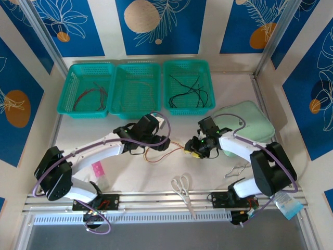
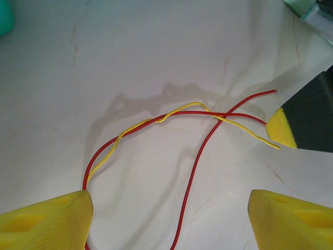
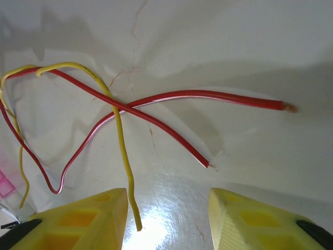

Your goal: Untangle the cables

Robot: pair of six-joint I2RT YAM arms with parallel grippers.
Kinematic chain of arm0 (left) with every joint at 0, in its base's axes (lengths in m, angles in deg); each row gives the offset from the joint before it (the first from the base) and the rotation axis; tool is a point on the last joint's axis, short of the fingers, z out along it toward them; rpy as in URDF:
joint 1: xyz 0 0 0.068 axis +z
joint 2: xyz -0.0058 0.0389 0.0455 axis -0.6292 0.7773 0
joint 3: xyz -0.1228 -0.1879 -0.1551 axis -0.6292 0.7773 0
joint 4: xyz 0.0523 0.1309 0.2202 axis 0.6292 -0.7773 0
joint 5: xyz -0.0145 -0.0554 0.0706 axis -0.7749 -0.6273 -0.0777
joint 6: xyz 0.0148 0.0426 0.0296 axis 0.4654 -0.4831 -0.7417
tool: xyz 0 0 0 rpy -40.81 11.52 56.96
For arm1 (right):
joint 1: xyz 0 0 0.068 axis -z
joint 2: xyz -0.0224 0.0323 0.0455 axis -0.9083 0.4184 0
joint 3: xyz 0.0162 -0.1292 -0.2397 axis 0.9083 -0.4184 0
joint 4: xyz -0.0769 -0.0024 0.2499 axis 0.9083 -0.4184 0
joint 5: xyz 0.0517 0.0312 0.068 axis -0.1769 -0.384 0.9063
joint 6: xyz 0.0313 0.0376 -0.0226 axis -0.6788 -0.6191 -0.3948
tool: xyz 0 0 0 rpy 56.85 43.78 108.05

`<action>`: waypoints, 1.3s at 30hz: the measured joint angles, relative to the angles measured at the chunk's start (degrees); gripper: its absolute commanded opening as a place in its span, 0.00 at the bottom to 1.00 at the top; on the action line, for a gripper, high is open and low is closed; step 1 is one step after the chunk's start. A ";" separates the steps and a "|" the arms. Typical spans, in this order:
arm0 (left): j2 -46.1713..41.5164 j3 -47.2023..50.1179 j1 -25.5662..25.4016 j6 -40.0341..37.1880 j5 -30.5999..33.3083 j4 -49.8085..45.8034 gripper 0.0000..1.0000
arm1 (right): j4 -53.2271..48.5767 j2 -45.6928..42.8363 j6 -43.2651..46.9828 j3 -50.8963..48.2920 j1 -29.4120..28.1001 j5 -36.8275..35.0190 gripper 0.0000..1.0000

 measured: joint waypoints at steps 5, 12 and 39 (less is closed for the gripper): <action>0.00 0.00 -0.13 0.42 -0.15 0.07 0.77 | 2.38 1.86 -0.02 0.07 -0.50 1.29 0.35; 0.00 0.00 -0.13 0.61 -0.20 0.09 0.77 | 3.74 4.09 0.11 0.85 -1.51 3.50 0.11; -12.66 -13.57 8.87 3.89 -8.37 -7.21 0.80 | -11.10 -19.32 21.79 14.71 -3.10 -5.27 0.00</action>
